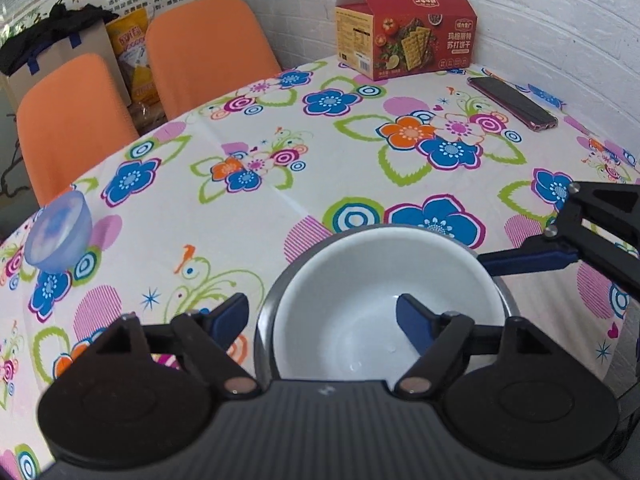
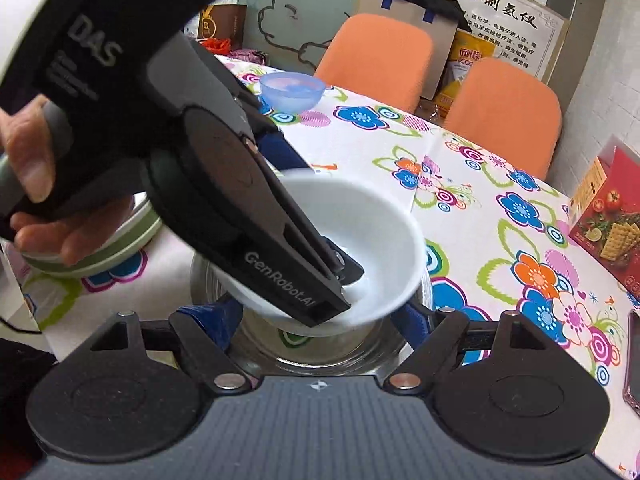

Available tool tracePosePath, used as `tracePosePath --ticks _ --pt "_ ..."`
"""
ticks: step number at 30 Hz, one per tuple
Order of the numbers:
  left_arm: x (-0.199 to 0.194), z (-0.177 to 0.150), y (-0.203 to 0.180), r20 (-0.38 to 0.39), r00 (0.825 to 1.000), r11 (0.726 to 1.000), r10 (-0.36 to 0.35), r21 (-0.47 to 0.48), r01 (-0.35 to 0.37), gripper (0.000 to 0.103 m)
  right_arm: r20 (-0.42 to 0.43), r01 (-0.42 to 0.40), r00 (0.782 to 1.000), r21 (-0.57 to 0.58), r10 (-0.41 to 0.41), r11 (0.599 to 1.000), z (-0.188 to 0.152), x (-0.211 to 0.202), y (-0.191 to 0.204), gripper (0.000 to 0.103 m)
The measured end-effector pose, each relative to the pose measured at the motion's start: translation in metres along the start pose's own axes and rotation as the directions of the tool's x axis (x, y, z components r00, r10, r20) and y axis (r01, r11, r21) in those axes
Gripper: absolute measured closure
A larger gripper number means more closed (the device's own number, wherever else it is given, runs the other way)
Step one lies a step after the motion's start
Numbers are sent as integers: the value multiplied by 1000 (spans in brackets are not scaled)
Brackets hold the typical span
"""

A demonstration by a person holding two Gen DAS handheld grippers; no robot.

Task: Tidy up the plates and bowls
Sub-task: 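Carry the white bowl into the steel bowl and open the left tool, then move the left tool to the translucent blue bowl and grip its rim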

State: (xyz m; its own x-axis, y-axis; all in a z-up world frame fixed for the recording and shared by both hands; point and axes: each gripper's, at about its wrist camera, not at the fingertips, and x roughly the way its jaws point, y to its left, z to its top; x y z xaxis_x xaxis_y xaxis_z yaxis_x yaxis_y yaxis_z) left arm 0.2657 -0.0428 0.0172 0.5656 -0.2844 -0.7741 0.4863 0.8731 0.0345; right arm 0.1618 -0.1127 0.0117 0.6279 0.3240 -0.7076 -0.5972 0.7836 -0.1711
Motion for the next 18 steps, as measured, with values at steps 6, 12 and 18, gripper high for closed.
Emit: tracePosePath --ticks 6,12,18 --pt "-27 2 23 68 998 997 14 -76 -9 21 36 45 998 39 -47 998 -19 -29 -9 35" --pt "-65 -5 66 92 991 989 93 -122 -82 20 50 58 997 64 -61 996 -31 -56 -14 35" --pt "-92 -21 134 52 973 953 223 -220 -206 20 127 7 992 64 -16 998 -4 -55 -15 34"
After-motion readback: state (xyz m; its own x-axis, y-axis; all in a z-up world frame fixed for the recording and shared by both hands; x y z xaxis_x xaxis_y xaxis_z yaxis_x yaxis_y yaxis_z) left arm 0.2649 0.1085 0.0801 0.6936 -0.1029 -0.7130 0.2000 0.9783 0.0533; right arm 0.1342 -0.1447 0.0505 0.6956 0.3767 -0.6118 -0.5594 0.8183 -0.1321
